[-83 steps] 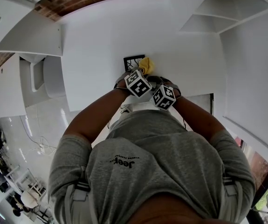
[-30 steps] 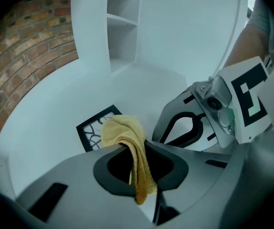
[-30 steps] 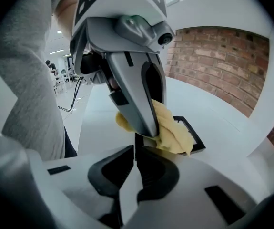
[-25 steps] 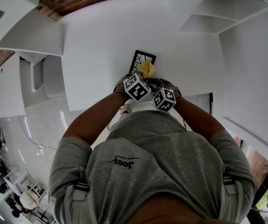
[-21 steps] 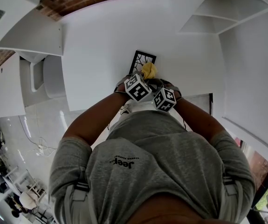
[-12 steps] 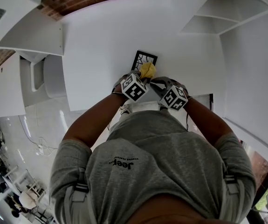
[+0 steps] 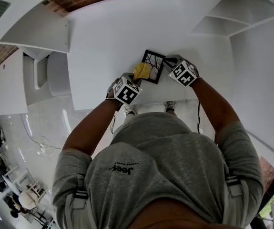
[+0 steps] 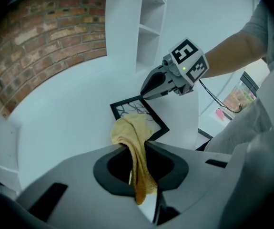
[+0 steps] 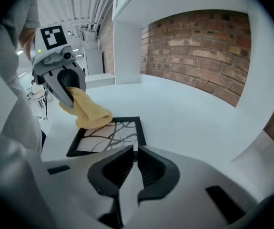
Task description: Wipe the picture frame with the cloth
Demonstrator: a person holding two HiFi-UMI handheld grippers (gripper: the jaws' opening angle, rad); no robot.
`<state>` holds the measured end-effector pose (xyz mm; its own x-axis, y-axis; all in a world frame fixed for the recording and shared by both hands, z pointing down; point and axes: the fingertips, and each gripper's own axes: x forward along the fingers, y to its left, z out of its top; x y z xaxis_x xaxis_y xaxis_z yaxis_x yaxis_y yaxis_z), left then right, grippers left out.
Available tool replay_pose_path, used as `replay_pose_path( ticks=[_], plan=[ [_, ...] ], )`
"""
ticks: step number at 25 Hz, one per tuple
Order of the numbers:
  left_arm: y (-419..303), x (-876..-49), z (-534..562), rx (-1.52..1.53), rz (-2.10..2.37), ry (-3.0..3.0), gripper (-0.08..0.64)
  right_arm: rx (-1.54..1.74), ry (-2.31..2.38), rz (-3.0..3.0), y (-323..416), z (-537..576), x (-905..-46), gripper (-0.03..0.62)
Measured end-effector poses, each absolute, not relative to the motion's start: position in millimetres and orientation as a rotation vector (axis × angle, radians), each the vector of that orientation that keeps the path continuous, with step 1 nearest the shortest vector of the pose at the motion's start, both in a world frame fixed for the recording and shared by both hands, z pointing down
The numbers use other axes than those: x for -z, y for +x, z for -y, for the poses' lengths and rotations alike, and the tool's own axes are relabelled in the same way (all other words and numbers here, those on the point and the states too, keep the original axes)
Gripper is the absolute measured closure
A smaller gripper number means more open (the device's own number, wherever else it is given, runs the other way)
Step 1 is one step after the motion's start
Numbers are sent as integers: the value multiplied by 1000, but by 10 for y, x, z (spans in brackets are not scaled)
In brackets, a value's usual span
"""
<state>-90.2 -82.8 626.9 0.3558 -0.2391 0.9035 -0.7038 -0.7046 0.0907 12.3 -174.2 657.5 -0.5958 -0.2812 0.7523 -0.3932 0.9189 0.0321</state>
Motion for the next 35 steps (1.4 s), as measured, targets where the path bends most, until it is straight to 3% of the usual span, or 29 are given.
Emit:
replay_pose_path(
  ticks=[11,35],
  plan=[
    [-1191,-6335,696,-1352,845,2114,495,-182,464,2224,64,1784,-6664,563],
    [-57,-6459,442,-1397,563,2252,495,-195,507,2217,44,1765,-6656,569]
  ],
)
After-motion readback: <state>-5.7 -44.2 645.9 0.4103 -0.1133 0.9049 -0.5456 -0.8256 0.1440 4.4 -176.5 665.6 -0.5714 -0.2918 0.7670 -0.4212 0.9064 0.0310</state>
